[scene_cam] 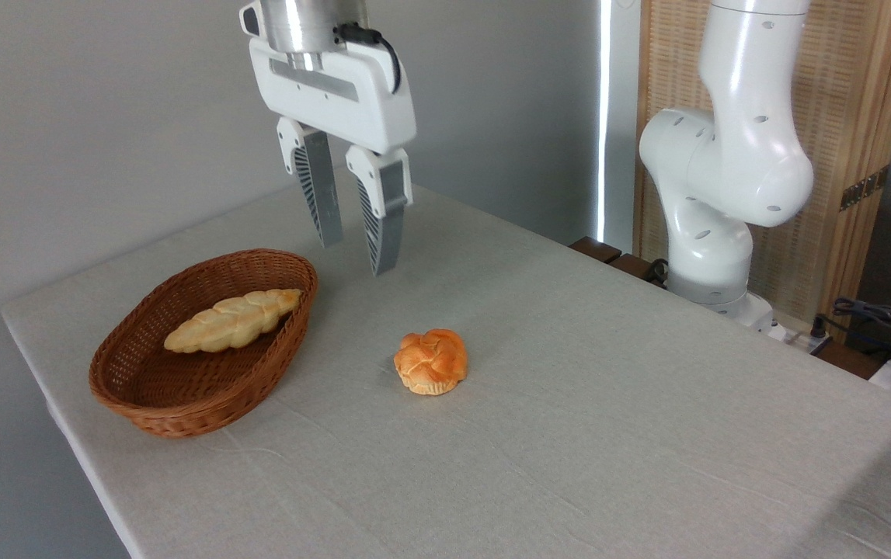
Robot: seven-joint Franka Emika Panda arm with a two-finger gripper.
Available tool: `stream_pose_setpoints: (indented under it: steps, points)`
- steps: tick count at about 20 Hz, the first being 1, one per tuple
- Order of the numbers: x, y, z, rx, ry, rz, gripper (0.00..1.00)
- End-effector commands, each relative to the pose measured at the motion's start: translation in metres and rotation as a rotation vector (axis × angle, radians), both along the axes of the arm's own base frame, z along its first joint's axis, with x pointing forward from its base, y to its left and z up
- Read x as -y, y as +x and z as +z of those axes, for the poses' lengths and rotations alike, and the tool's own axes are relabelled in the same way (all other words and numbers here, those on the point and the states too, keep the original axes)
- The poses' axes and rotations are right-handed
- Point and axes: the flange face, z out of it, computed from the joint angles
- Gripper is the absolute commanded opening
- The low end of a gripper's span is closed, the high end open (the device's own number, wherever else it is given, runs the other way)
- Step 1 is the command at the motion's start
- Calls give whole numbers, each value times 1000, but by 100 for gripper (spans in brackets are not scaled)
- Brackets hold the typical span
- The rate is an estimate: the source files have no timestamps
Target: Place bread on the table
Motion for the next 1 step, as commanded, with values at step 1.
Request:
stream_pose_setpoints:
  steps: [1]
  points:
    - [-20,6,-1,-25,-51,45,100]
